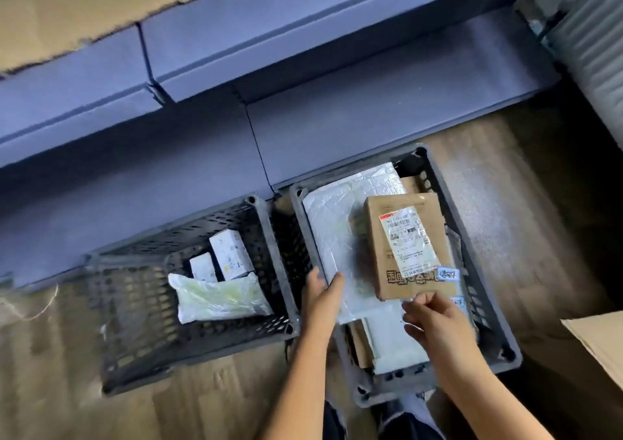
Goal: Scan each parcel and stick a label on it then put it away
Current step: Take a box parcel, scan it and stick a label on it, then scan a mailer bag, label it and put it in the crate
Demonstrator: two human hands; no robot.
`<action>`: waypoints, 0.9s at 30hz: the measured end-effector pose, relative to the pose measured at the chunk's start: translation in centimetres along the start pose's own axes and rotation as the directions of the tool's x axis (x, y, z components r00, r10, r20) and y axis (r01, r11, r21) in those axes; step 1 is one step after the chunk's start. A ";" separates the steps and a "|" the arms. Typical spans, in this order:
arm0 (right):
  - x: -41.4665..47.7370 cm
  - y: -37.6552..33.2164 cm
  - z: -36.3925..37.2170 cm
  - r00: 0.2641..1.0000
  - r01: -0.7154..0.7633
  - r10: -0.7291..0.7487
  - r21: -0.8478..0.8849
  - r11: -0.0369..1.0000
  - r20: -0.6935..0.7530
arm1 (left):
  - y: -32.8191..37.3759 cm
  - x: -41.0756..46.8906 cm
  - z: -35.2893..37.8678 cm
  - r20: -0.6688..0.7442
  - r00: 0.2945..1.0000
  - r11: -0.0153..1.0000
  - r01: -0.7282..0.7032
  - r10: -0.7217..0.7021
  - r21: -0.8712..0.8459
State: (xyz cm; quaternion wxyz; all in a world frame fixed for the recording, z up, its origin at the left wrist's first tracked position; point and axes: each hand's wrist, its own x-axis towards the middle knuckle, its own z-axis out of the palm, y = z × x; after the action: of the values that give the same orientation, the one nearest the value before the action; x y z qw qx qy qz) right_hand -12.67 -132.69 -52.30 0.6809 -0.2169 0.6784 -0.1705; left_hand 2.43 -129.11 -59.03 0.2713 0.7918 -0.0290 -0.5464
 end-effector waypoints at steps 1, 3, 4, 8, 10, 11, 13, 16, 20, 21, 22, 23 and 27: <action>-0.7 -0.4 1.2 1.000 0.009 -0.008 -0.015 1.000 0.025 | 0.4 -0.6 -1.7 -0.024 1.000 1.000 0.009 -0.010 -0.009; -2.4 -0.8 4.0 0.997 0.026 -0.021 -0.058 0.998 0.073 | 0.6 -1.7 -5.6 -0.061 0.998 0.999 0.020 -0.022 -0.035; -3.1 -1.0 5.2 0.996 0.031 -0.025 -0.074 0.997 0.087 | 0.6 -2.3 -7.2 -0.077 0.997 0.999 0.015 -0.019 -0.047; -6.6 -0.1 11.4 0.990 0.060 -0.037 -0.167 0.984 0.139 | -0.5 -3.9 -13.8 -0.170 0.984 0.996 0.041 -0.053 -0.074; -7.8 1.4 14.8 0.987 0.082 -0.049 -0.215 0.973 0.152 | -1.5 -3.7 -16.4 -0.182 0.980 0.994 0.060 -0.076 -0.095; -8.4 2.2 16.5 0.986 0.091 -0.056 -0.227 0.970 0.160 | -1.8 -3.8 -17.6 -0.166 0.983 0.994 0.068 -0.083 -0.090; -9.1 4.1 20.3 0.984 0.086 -0.049 -0.223 0.971 0.170 | -2.6 -3.7 -20.4 -0.121 0.991 0.995 0.054 -0.065 -0.086; -9.7 6.8 25.2 0.985 0.062 -0.022 -0.229 0.971 0.173 | -4.2 -3.1 -25.0 -0.062 0.998 0.999 0.027 -0.029 -0.039; -9.8 10.0 30.7 0.989 0.033 0.006 -0.260 0.965 0.145 | -7.0 -0.7 -32.3 -0.100 0.995 0.999 0.026 -0.023 0.027; -9.5 10.8 31.7 0.990 0.031 0.009 -0.286 0.958 0.139 | -7.5 0.0 -33.8 -0.114 0.993 0.999 0.033 -0.028 0.044; -9.2 11.8 32.5 0.990 0.030 0.017 -0.324 0.945 0.141 | -8.4 0.7 -35.1 -0.132 0.991 0.998 0.039 -0.031 0.058; -8.8 12.7 33.0 0.989 0.030 0.025 -0.361 0.932 0.147 | -9.1 1.2 -36.1 -0.148 0.989 0.996 0.037 -0.025 0.079; -6.8 16.1 33.7 0.986 0.016 0.070 -0.512 0.859 0.149 | -11.5 3.3 -37.5 -0.091 0.996 0.979 0.030 -0.012 0.204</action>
State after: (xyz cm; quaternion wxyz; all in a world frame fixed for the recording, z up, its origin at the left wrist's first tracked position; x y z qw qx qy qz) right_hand 19.81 -113.34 -55.50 0.6542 -0.3932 0.6446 0.0434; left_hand 33.89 -105.57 -57.57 0.1837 0.8394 -0.0646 -0.5075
